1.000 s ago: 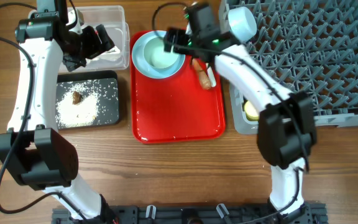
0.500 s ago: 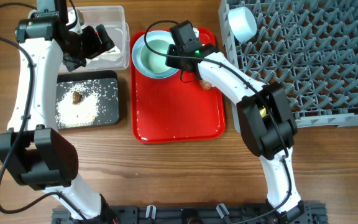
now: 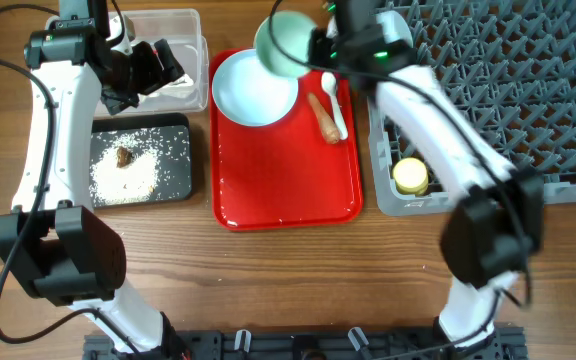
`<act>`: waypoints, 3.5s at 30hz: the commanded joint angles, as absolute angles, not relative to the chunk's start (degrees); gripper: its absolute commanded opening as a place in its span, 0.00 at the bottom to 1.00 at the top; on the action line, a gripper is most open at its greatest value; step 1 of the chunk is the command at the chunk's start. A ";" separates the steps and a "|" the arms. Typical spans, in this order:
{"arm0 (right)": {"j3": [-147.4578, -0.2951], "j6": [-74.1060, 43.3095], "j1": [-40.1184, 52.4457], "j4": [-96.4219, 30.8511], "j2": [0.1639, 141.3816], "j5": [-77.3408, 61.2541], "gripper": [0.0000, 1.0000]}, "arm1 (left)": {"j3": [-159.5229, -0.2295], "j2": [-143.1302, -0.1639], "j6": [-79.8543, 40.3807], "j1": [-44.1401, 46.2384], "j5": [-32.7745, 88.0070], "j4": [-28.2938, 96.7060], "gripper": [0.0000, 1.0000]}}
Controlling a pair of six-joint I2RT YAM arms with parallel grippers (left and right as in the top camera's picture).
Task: Sort waste into correct bins and load items into the dishwasher rack
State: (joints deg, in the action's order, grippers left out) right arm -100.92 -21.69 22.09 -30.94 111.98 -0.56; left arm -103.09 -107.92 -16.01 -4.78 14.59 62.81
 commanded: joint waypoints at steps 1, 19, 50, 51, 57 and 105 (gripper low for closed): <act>-101.58 -17.54 18.17 -37.10 103.57 7.51 0.04 | -103.46 -107.04 -16.10 -4.99 14.26 62.65 1.00; -101.56 10.61 13.32 -49.89 106.45 63.05 0.04 | -103.46 -107.04 -16.10 -4.99 14.26 62.65 1.00; -103.00 17.17 27.90 -53.39 118.58 39.86 0.90 | -103.46 -107.04 -16.10 -4.99 14.26 62.65 1.00; -104.38 15.27 27.90 -53.06 117.47 35.77 0.91 | -103.46 -107.04 -16.10 -4.99 14.26 62.65 1.00; -109.14 6.61 27.75 -43.68 106.02 8.56 1.00 | -103.46 -107.04 -16.10 -4.99 14.26 62.65 1.00; -108.18 -37.08 25.06 -50.37 131.44 -12.21 0.04 | -103.46 -107.04 -16.10 -4.99 14.26 62.65 1.00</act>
